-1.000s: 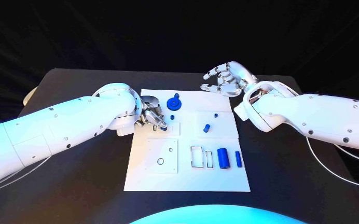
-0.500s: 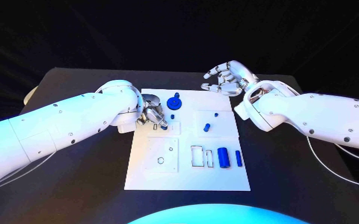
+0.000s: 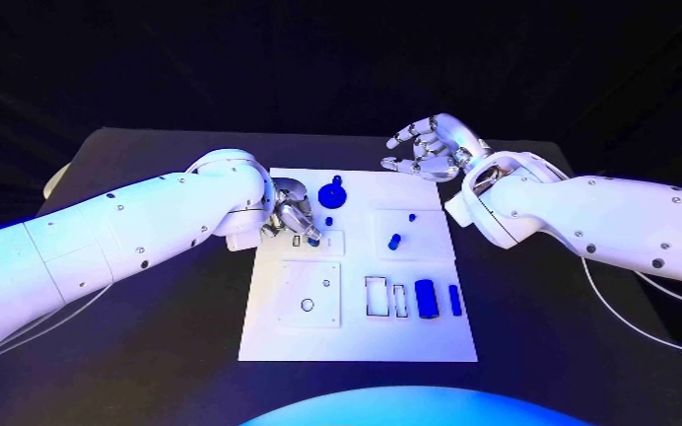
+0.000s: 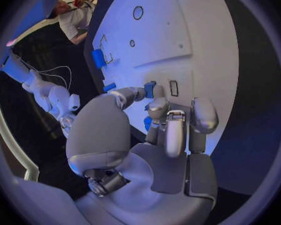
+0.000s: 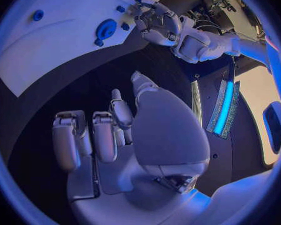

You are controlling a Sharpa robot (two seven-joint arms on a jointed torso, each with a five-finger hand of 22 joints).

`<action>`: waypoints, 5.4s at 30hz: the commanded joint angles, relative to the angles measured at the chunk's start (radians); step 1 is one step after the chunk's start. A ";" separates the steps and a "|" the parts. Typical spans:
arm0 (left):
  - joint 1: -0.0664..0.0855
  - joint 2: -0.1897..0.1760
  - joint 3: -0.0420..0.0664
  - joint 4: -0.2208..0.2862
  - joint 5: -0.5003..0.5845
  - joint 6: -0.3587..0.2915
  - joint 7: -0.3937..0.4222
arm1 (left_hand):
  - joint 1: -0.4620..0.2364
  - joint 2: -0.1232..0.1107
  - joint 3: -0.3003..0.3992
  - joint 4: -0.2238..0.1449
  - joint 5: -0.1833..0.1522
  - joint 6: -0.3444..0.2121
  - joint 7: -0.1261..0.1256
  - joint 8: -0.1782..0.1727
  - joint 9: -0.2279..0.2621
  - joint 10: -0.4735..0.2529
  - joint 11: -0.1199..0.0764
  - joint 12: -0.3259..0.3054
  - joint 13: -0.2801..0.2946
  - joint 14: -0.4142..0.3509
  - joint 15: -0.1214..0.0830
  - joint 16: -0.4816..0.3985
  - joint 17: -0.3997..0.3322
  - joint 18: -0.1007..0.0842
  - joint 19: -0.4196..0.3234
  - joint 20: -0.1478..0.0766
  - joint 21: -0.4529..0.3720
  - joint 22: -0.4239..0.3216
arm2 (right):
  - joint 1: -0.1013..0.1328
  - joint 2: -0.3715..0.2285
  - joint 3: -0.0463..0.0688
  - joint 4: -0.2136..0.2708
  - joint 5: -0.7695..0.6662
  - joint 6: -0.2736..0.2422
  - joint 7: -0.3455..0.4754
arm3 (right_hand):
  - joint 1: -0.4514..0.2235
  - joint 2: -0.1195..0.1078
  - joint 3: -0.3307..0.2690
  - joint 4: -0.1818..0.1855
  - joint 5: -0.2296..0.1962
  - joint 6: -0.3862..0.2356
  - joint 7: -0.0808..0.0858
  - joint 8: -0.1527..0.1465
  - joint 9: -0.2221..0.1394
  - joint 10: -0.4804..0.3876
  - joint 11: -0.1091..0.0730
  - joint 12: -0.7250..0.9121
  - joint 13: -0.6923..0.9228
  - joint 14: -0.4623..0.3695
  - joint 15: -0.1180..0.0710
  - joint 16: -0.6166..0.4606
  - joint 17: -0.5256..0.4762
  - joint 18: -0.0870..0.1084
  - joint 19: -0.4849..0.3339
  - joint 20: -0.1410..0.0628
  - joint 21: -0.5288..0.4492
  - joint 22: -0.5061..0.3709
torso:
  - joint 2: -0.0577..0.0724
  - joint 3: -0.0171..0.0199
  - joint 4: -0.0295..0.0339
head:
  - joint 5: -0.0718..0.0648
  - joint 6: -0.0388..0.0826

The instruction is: Assemble the parts on the task board

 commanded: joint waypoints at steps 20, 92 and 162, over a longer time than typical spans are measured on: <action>-0.008 0.006 -0.008 0.004 0.019 0.002 0.004 | -0.042 0.006 0.081 -0.163 -0.020 0.016 -0.026 0.003 0.023 0.041 -0.015 0.024 0.040 0.098 -0.019 0.007 0.236 -0.007 0.010 -0.012 -0.005 -0.004 | -0.001 -0.002 0.000 0.001 -0.003 0.007 0.007 | -0.008 -0.001 -0.005 0.000 0.000 -0.006 0.000 -0.003 -0.002 -0.001 -0.002 -0.005 -0.002 0.080 0.002 -0.007 0.173 -0.002 0.082 0.003 -0.006 0.238 | -0.001 -0.0014 0.0009 | -0.003 -0.003; 0.052 0.005 0.081 -0.165 0.044 -0.080 0.039 | 0.054 0.026 -0.354 0.109 -0.324 -0.125 0.055 -0.133 -0.032 -0.205 0.060 -0.192 -0.251 0.041 0.044 -0.072 0.074 0.026 -0.103 0.038 -0.121 -0.177 | -0.001 0.005 0.000 -0.020 -0.006 -0.007 0.008 | -0.017 0.001 -0.008 0.000 0.001 -0.008 0.000 -0.003 -0.004 -0.001 -0.001 -0.006 -0.004 0.081 0.002 -0.007 0.173 -0.001 0.082 0.003 -0.007 0.237 | 0.001 -0.0003 0.0007 | -0.004 0.032; 0.029 0.143 0.036 -0.370 0.077 -0.036 0.063 | 0.222 0.126 -0.267 0.064 -0.326 -0.046 0.005 -0.070 -0.031 -0.139 0.015 -0.135 -0.218 0.064 0.005 -0.041 0.124 0.012 -0.047 0.012 -0.076 -0.100 | 0.000 0.014 0.000 -0.018 -0.006 -0.008 0.010 | -0.017 0.001 -0.008 0.000 0.001 -0.008 0.000 -0.003 -0.004 -0.001 -0.001 -0.006 -0.004 0.081 0.002 -0.007 0.173 -0.001 0.082 0.003 -0.007 0.237 | -0.002 -0.0006 0.0005 | -0.012 0.018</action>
